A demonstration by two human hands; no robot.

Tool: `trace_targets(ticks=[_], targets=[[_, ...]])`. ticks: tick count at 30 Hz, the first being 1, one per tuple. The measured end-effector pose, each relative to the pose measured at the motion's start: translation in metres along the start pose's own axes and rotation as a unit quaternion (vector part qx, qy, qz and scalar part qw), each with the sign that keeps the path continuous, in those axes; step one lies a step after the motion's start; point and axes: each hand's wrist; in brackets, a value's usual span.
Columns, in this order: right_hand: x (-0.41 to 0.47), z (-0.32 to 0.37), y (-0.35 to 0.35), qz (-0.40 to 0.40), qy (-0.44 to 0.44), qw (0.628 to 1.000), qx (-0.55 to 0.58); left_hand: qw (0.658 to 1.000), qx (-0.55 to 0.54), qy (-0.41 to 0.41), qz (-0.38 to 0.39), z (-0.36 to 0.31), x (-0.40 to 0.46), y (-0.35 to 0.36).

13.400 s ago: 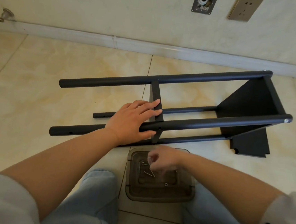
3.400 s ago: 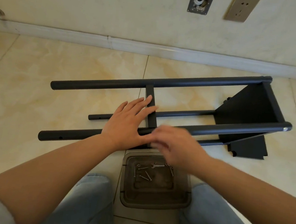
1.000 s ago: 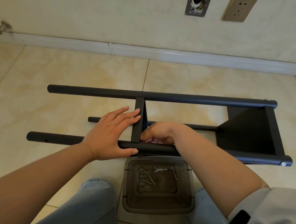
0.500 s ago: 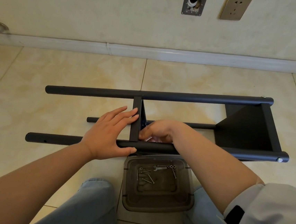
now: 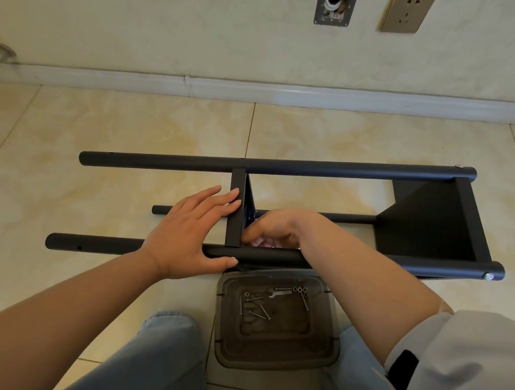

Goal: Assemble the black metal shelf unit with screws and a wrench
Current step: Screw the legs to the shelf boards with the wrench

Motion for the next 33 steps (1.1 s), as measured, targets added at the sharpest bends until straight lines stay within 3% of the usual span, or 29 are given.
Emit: trace_targets(ticks=[13,33], targets=[[0.008,-0.001,-0.012,0.112,-0.024,0.993,-0.020,1.000,0.000,0.002,0.003,0.000,0.000,0.001],[0.024,0.001,-0.014,0.143,-0.049,0.988,-0.023,1.000,0.007,0.016,-0.023,0.002,0.000,0.005]])
Point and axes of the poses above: each hand's wrist, its own x-axis towards the middle knuckle, its own y-axis out of the palm, z = x × y, and after that the axes turned 5 degrees about x, right-handed
